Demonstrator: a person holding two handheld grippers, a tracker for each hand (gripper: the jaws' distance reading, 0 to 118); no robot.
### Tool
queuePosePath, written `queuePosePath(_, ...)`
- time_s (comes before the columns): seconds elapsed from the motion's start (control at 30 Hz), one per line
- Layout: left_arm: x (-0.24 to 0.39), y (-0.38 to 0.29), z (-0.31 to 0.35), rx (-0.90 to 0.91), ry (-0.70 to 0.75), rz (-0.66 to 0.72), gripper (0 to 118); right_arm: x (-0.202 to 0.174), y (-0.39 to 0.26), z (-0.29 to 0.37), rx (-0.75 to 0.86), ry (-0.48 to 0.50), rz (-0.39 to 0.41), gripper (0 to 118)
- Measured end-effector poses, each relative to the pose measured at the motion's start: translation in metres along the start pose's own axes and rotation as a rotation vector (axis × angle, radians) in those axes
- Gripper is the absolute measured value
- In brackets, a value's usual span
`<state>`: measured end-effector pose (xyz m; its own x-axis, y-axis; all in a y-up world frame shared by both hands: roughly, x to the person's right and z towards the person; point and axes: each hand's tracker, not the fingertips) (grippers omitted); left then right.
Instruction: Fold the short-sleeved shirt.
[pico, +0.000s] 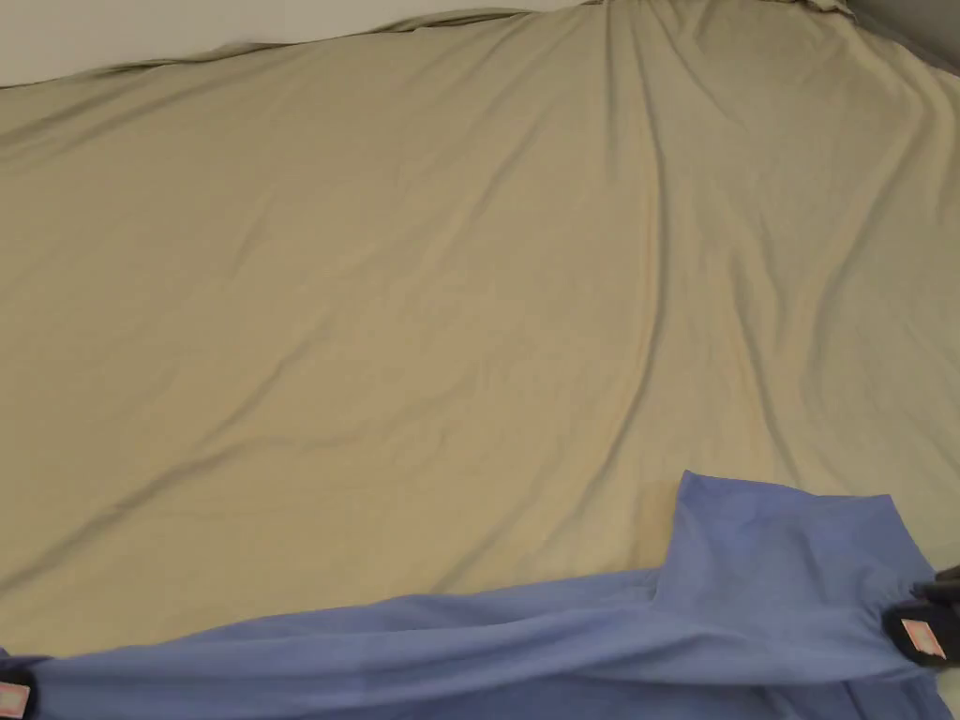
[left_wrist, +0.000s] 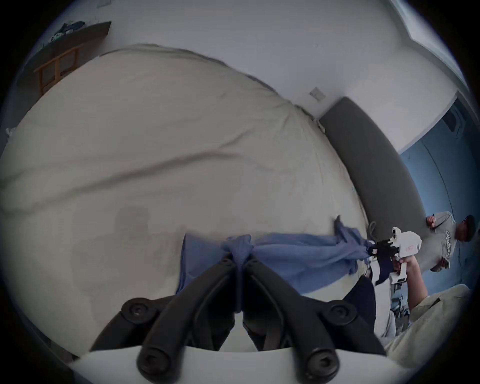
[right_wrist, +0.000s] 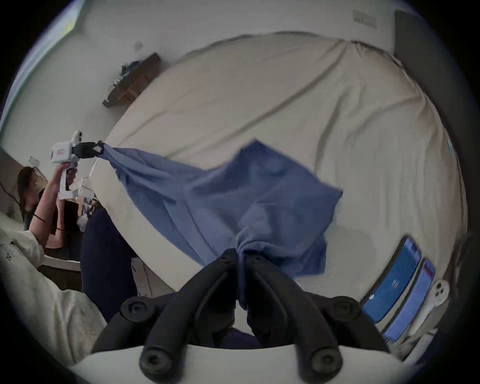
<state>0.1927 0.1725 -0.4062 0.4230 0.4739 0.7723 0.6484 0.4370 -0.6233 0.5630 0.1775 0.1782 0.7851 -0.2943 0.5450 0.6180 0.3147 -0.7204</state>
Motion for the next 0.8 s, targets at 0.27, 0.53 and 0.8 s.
queuePosePath(0.27, -0.019, -0.024, -0.041, -0.166, 0.171, -0.056, 1, -0.012, -0.016, -0.052, -0.172, -0.11, 0.069, 7)
queuePosePath(0.53, -0.033, -0.027, -0.07, -0.172, 0.229, -0.045, 1, -0.005, -0.019, -0.08, -0.185, -0.131, 0.019, 8)
queuePosePath(0.8, 0.005, -0.031, -0.036, -0.071, 0.398, -0.186, 114, -0.022, -0.039, -0.037, -0.043, 0.022, 0.08, 100)
